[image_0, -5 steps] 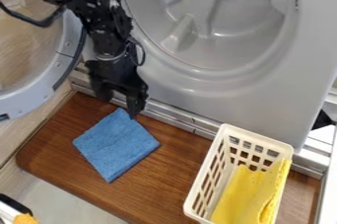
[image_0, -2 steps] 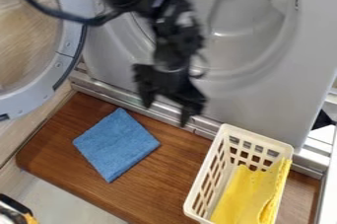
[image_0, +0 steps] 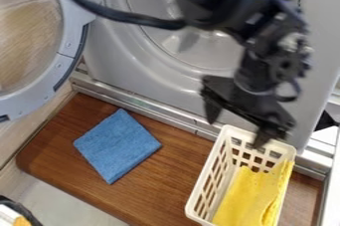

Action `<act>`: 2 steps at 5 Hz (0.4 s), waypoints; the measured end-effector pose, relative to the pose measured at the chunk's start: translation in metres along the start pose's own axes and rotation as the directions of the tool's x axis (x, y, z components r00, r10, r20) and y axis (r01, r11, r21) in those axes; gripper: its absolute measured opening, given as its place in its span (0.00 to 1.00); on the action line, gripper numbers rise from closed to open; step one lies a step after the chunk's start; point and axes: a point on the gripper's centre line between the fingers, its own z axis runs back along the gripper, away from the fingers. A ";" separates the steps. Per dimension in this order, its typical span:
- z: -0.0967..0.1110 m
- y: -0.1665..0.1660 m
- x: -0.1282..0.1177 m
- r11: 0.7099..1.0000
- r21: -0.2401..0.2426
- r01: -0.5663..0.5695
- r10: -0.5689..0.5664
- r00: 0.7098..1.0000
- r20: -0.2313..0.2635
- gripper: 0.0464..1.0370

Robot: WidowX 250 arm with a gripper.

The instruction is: Take the yellow cloth and put it between the blue cloth and white basket

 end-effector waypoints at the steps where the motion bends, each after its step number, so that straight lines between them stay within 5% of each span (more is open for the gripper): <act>1: -0.020 -0.040 -0.002 0.997 -0.075 0.036 -0.042 0.997 -0.072 0.96; 2: -0.049 -0.045 -0.014 0.996 -0.073 0.055 -0.066 0.987 -0.148 0.96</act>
